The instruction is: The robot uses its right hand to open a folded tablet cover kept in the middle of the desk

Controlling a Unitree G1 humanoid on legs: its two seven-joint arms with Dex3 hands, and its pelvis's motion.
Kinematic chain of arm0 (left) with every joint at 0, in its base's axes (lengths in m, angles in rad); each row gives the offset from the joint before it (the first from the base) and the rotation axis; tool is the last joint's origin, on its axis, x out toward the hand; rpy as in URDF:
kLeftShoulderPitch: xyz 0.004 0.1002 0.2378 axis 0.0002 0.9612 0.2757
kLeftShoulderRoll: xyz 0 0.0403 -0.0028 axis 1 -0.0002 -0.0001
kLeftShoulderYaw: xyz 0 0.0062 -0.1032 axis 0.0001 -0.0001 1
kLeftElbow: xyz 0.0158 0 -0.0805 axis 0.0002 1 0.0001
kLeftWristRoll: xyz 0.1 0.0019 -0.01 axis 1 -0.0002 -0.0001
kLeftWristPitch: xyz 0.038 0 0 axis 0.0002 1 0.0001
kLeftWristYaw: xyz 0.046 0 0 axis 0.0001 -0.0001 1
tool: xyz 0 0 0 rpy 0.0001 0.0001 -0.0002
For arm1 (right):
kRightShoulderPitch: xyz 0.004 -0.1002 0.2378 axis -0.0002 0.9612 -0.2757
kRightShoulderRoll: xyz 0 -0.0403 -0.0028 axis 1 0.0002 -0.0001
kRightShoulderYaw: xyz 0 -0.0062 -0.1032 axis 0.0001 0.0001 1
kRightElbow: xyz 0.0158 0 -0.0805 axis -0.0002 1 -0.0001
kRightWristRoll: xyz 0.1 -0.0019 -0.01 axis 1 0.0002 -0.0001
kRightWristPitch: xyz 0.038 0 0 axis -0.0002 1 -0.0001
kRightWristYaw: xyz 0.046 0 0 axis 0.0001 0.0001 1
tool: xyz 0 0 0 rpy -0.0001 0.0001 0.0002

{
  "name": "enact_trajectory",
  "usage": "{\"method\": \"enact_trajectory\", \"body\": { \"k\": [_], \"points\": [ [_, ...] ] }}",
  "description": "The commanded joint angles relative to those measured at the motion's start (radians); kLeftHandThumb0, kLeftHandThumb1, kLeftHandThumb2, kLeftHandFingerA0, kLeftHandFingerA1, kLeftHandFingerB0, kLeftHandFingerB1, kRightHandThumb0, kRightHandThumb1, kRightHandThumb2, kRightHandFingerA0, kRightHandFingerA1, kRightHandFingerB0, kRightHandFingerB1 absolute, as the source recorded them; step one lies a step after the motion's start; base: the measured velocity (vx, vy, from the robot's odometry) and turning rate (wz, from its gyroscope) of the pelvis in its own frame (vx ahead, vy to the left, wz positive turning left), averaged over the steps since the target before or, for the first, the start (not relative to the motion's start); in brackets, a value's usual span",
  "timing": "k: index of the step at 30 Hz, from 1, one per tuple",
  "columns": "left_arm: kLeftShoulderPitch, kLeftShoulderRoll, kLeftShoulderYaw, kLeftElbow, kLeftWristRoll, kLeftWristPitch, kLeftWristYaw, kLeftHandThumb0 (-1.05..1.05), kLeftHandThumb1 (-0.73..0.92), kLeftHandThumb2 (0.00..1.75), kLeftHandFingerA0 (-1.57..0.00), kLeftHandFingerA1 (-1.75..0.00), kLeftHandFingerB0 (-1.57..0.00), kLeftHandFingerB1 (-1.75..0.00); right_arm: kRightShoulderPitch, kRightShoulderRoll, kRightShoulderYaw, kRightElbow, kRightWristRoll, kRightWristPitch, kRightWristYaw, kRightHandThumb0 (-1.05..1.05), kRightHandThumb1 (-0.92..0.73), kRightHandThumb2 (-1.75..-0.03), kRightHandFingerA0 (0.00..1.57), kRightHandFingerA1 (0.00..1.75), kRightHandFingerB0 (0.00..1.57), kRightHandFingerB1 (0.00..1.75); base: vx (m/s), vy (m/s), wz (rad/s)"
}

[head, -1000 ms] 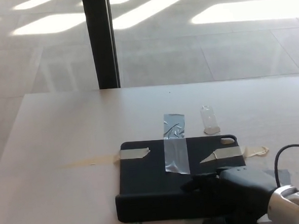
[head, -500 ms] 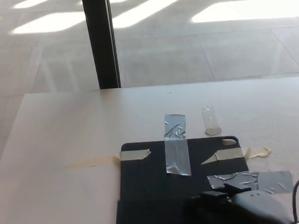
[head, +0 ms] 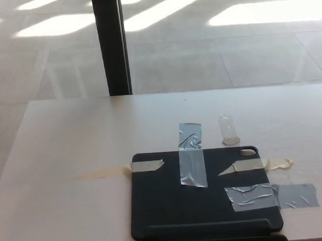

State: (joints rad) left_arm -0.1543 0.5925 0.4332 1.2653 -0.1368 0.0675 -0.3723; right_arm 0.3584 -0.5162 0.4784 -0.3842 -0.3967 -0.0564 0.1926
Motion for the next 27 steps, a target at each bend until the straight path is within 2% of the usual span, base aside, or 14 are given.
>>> {"method": "enact_trajectory", "body": {
  "k": [1,4,7,9,12,15,16,18,19,20,21,24,25,27],
  "points": [
    [0.005,0.019,0.005,0.008,-0.022,0.029,-0.004,-0.91,0.51,0.73,-0.44,-1.17,-0.26,-1.04,0.055,0.011,-0.025,0.005,0.064,0.003,0.046,-0.76,-0.92,-0.68,0.37,0.59,0.32,0.36,0.00,0.000,0.00],
    [0.005,0.012,0.008,0.011,-0.026,0.024,0.005,-0.92,0.51,0.72,-0.44,-1.17,-0.34,-1.10,0.078,0.027,-0.038,0.004,0.087,0.031,0.067,-0.74,-0.91,-0.67,0.39,0.61,0.32,0.36,0.00,0.000,0.00],
    [0.004,0.013,0.004,0.011,-0.023,0.025,0.003,-0.92,0.51,0.73,-0.44,-1.17,-0.30,-1.07,0.078,0.043,-0.052,0.007,0.121,0.024,0.087,-0.71,-0.89,-0.66,0.42,0.66,0.32,0.36,0.00,0.000,0.00],
    [0.016,0.016,-0.004,0.007,-0.016,0.016,-0.006,-0.92,0.53,0.73,-0.46,-1.18,-0.25,-1.04,0.049,0.047,-0.071,-0.038,0.130,0.061,0.117,-0.70,-0.88,-0.66,0.41,0.73,0.32,0.39,0.00,0.000,0.00],
    [0.027,0.015,-0.003,0.009,-0.018,0.012,-0.004,-0.92,0.53,0.72,-0.43,-1.17,-0.28,-1.04,0.008,0.063,-0.127,-0.045,0.171,0.023,0.112,-0.69,-0.88,-0.66,0.41,0.70,0.32,0.40,0.00,0.000,0.00],
    [0.030,0.015,-0.004,0.007,-0.019,0.013,-0.006,-0.94,0.53,0.72,-0.43,-1.16,-0.25,-1.04,-0.053,0.075,-0.194,-0.094,0.189,0.096,0.128,-0.69,-0.87,-0.66,0.41,0.68,0.35,0.38,0.00,0.000,0.00],
    [0.030,0.015,-0.004,0.008,-0.020,0.014,-0.006,-0.94,0.55,0.69,-0.46,-1.12,-0.26,-0.96,-0.078,0.081,-0.224,-0.095,0.219,0.097,0.133,-0.66,-0.86,-0.65,0.39,0.69,0.34,0.40,0.00,0.000,0.00],
    [0.031,0.015,-0.005,0.009,-0.019,0.014,-0.007,-0.94,0.55,0.69,-0.46,-1.12,-0.26,-0.96,-0.083,0.088,-0.239,-0.096,0.231,0.096,0.144,-0.66,-0.86,-0.65,0.39,0.69,0.34,0.40,0.00,0.000,0.00],
    [0.030,0.016,-0.012,0.013,-0.011,0.008,-0.004,-0.94,0.54,0.70,-0.42,-1.13,-0.25,-1.00,-0.162,0.085,-0.335,-0.129,0.240,0.173,0.131,-0.69,-0.85,-0.65,0.42,0.66,0.39,0.39,0.00,0.000,0.00],
    [0.029,0.017,-0.009,0.013,-0.014,0.010,-0.004,-0.92,0.54,0.71,-0.43,-1.05,-0.32,-0.94,-0.190,0.086,-0.382,-0.138,0.278,0.200,0.138,-0.65,-0.84,-0.65,0.41,0.69,0.38,0.39,0.00,0.000,0.00],
    [0.029,0.016,-0.005,0.010,-0.020,0.015,-0.004,-0.92,0.53,0.72,-0.42,-1.14,-0.24,-1.01,-0.239,0.086,-0.472,-0.104,0.345,0.186,0.129,-0.64,-0.84,-0.65,0.45,0.67,0.39,0.39,0.00,0.000,0.00],
    [0.029,0.016,-0.006,0.011,-0.019,0.015,-0.003,-0.91,0.54,0.71,-0.42,-1.14,-0.24,-1.01,-0.268,0.087,-0.524,-0.081,0.366,0.169,0.131,-0.61,-0.85,-0.65,0.46,0.66,0.39,0.40,0.00,0.000,0.00],
    [0.028,0.016,-0.009,0.010,-0.016,0.014,-0.003,-0.91,0.53,0.72,-0.42,-1.14,-0.24,-1.00,-0.307,0.075,-0.609,-0.061,0.404,0.198,0.123,-0.69,-0.86,-0.66,0.44,0.60,0.39,0.38,0.00,0.000,0.00],
    [0.027,0.014,-0.006,0.009,-0.021,0.016,-0.001,-0.90,0.53,0.72,-0.42,-1.15,-0.25,-1.01,-0.344,0.070,-0.691,-0.031,0.455,0.216,0.124,-0.68,-0.85,-0.65,0.41,0.61,0.35,0.41,0.00,0.000,0.00]
  ]
}}
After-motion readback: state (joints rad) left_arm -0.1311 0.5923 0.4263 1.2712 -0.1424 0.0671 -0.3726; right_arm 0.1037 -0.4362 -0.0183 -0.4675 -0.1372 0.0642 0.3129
